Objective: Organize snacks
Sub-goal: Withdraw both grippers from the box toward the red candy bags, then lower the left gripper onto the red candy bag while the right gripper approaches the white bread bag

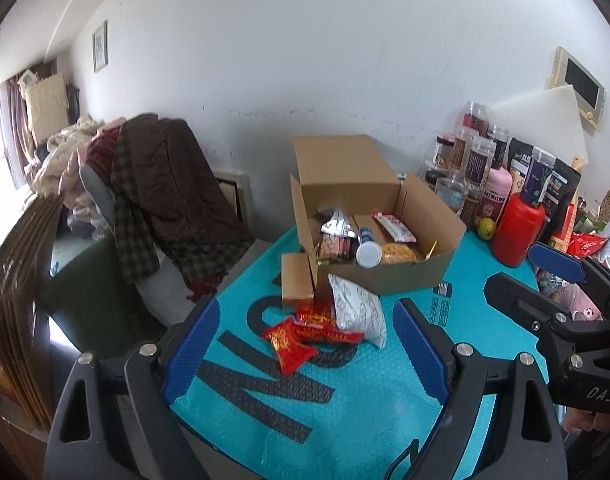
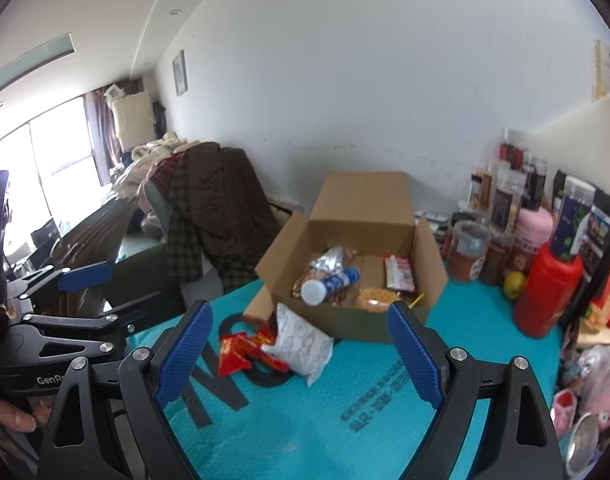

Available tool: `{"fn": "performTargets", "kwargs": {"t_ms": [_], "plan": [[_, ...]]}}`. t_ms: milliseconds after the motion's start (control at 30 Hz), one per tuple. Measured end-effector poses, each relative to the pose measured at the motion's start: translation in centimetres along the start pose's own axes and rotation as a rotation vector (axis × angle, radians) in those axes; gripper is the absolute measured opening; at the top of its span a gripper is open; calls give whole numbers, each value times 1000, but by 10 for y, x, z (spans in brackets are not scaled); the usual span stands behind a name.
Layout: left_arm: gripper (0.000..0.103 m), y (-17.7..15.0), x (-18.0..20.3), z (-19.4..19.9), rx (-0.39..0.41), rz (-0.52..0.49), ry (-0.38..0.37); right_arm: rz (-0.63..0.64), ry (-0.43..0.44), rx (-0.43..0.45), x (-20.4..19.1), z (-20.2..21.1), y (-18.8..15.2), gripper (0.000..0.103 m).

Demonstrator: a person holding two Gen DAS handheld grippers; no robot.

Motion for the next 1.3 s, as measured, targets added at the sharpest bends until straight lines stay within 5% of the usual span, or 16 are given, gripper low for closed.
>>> {"fn": "performTargets", "kwargs": {"t_ms": [633,1300], "plan": [[89,-58,-8,-78,-186,25,-18,-64,36,-168,13,-79,-61,90],[89,-78,-9,-164,-345,104,9,-197,64,-269,56,-163,-73,90]]}}
Point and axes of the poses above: each gripper's, at about its wrist camera, not at the fingertips, and z roughly against the way its jaws point, x to its right, y to its top, the point moved 7 cm from there along -z, roughly the way its jaws point, and after that the axes turned 14 degrees about y, right-handed, at the moved point
